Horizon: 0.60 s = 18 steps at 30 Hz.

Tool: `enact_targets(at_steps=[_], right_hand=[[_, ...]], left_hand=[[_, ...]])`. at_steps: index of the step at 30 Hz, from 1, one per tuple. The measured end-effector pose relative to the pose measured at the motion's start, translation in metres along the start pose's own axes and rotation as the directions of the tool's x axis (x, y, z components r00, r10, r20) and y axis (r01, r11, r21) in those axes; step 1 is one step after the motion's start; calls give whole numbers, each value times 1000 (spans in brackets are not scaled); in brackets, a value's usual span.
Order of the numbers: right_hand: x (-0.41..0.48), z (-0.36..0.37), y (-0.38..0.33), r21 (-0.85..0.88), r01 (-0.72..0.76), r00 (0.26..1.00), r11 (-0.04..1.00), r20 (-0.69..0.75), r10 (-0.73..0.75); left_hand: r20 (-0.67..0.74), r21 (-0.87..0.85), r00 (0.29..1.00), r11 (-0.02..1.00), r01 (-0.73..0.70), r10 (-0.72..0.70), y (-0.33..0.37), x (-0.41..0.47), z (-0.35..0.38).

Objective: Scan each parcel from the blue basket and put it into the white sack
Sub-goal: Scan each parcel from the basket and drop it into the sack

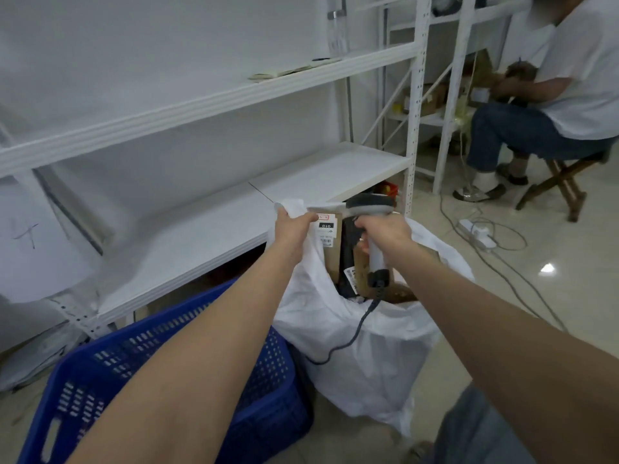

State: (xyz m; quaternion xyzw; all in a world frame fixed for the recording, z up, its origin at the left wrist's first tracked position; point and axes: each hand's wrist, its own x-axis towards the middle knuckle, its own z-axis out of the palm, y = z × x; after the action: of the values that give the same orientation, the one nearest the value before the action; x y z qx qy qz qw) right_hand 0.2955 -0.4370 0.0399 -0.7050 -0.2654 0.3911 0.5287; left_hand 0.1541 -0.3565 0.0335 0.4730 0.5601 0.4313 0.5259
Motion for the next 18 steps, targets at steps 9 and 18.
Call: enact_targets(at_steps=[9,18], right_hand=[[0,-77,46,26,-141,984,990,-101,143],[19,-37,52,-41,-118,992,992,44,120]], left_hand=[[58,427,995,899,-99,81,-28,-24,56],[256,405,960,890,-210,110,-36,-10,55]])
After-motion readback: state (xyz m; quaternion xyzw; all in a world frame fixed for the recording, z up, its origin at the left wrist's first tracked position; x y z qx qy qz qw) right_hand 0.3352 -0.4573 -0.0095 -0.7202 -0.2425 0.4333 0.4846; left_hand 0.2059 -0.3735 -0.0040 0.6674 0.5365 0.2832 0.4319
